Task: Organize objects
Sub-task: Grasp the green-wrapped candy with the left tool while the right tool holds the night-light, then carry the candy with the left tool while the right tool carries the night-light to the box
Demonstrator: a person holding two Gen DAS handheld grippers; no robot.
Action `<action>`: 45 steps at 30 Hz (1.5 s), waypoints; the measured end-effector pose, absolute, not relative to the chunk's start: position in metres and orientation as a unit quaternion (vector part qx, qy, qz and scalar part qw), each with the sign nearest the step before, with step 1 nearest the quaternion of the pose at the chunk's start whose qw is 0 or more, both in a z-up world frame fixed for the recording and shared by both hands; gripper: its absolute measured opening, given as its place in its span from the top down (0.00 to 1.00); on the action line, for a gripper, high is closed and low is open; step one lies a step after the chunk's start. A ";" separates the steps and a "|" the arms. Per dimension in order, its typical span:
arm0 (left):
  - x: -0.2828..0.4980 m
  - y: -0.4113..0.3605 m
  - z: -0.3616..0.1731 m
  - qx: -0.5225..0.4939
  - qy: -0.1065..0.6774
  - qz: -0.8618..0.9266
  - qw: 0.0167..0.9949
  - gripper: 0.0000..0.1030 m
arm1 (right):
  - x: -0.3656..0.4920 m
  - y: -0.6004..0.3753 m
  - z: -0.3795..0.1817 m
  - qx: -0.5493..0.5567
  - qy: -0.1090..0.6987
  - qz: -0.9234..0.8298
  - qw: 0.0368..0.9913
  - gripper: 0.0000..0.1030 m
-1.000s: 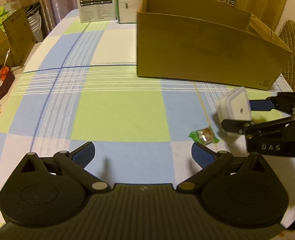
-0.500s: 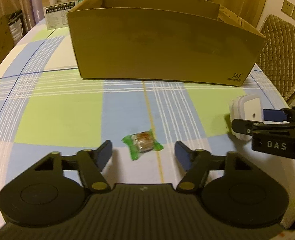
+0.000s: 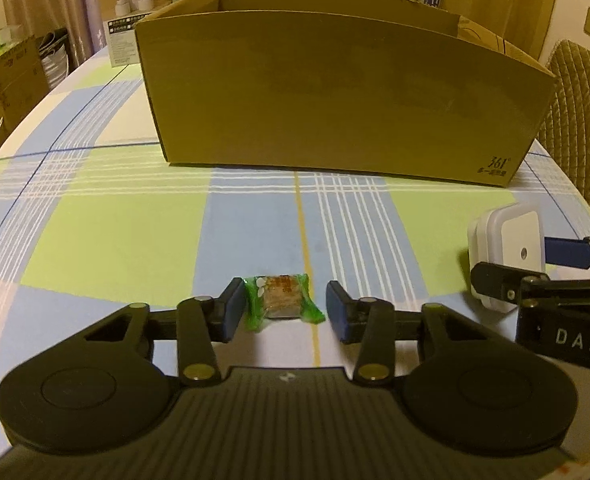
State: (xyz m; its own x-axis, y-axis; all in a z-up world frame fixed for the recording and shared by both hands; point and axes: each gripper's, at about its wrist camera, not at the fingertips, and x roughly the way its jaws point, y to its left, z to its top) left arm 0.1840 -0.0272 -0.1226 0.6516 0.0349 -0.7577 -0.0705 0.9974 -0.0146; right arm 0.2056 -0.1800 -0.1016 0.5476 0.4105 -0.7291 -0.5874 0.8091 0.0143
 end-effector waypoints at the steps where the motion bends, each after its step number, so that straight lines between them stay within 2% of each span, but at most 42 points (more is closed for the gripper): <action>1: 0.184 -0.027 -0.123 -0.018 0.416 0.028 0.909 0.71 | 0.206 -0.180 -0.102 -0.114 0.380 0.286 0.872 0.40; 10: 0.183 -0.023 -0.122 0.012 0.418 0.000 0.908 0.81 | 0.207 -0.181 -0.102 -0.102 0.380 0.287 0.873 0.40; 21: 0.167 -0.012 -0.099 0.001 0.419 0.001 0.908 0.81 | 0.197 -0.180 -0.095 -0.103 0.371 0.299 0.873 0.40; 33: 0.140 -0.017 -0.053 -0.001 0.405 -0.024 0.914 0.81 | 0.166 -0.197 -0.048 -0.059 0.376 0.265 0.886 0.40; 45: 0.109 -0.018 -0.021 -0.003 0.402 -0.026 0.915 0.81 | 0.135 -0.205 -0.018 -0.060 0.382 0.267 0.883 0.40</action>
